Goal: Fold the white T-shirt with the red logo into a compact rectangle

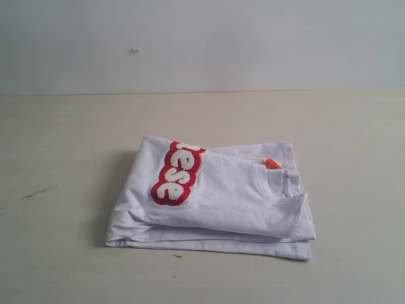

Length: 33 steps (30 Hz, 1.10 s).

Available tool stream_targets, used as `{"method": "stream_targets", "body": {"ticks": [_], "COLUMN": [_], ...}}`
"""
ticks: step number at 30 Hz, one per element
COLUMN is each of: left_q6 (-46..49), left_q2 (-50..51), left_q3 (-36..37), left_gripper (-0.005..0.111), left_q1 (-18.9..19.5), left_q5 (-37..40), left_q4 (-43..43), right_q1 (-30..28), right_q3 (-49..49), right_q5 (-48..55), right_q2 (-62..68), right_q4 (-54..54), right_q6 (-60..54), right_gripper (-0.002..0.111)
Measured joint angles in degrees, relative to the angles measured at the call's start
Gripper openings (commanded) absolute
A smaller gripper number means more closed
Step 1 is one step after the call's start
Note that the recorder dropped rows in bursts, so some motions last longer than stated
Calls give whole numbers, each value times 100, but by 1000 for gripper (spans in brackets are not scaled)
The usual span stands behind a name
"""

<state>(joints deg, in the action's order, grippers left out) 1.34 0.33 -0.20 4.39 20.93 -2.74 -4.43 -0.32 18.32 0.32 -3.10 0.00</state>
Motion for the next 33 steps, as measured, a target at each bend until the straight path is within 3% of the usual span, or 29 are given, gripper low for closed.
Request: {"method": "stream_targets", "body": {"ticks": [12,23,28,33], "left_q6": [0,0,0,0], "left_q2": [0,0,0,0], "left_q3": [0,0,0,0], "left_gripper": [0,0,0,0], "left_q1": [0,0,0,0], "left_q5": [0,0,0,0], "left_q4": [0,0,0,0], "right_q1": [-258,-271,-271,-271], "right_q3": [0,0,0,0], "right_q5": [0,9,9,-2], "right_q2": [0,0,0,0], "right_q4": [-714,-773,190,268], "right_q6": [825,670,-314,-236], "right_gripper": [0,0,0,0]}}
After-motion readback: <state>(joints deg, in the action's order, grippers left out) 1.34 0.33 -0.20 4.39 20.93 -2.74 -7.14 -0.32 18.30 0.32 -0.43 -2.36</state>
